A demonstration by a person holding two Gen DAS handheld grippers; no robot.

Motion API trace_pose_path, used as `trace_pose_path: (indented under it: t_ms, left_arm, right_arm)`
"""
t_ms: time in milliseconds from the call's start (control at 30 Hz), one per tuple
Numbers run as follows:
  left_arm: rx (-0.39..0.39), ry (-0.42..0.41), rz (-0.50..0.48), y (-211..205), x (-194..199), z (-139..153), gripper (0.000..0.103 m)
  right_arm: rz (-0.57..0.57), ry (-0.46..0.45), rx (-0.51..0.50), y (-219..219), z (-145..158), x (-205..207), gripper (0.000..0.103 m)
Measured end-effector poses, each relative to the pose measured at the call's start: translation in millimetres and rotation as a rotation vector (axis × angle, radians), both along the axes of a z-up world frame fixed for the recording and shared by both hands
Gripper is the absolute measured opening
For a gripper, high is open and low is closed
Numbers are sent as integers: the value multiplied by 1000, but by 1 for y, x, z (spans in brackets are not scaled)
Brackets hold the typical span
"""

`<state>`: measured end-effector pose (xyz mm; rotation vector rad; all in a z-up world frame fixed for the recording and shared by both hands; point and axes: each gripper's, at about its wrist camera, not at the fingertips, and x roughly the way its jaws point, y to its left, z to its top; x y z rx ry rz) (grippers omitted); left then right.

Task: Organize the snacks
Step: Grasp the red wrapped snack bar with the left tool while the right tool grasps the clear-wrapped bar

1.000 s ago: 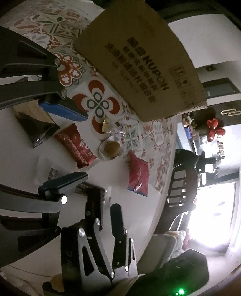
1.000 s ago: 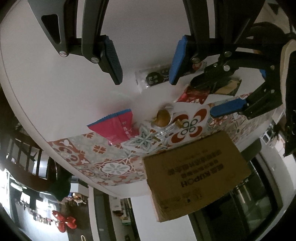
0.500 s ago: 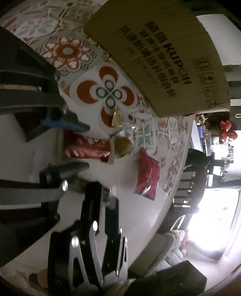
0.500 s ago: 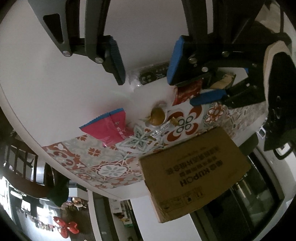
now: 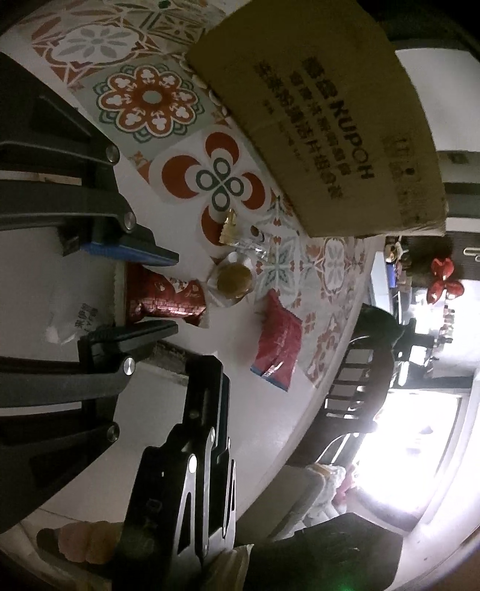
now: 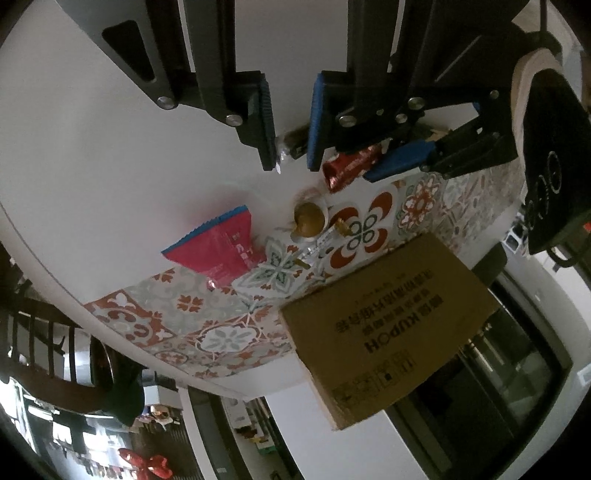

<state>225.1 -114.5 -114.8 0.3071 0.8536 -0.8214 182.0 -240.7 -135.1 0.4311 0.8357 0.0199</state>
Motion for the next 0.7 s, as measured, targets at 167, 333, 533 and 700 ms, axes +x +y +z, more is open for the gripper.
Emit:
trace_pose_path:
  t_ms: [167,333,533,700]
  left_arm:
    - [-35,-17,50,7,-4,11,30]
    - [-69,-25,82,13,-8,21,27]
    - [-107,-32,115,19,-12,32,2]
    - [-130,-44,118,23,-18,38,2]
  right_arm:
    - [-5,-34,-24,0,10,-4,14]
    - [3,-69,-52,5,22,-9,12]
    - [18,-104,-77,11,35,-15,9]
    - [36,-137,-93,17,46,-19,8]
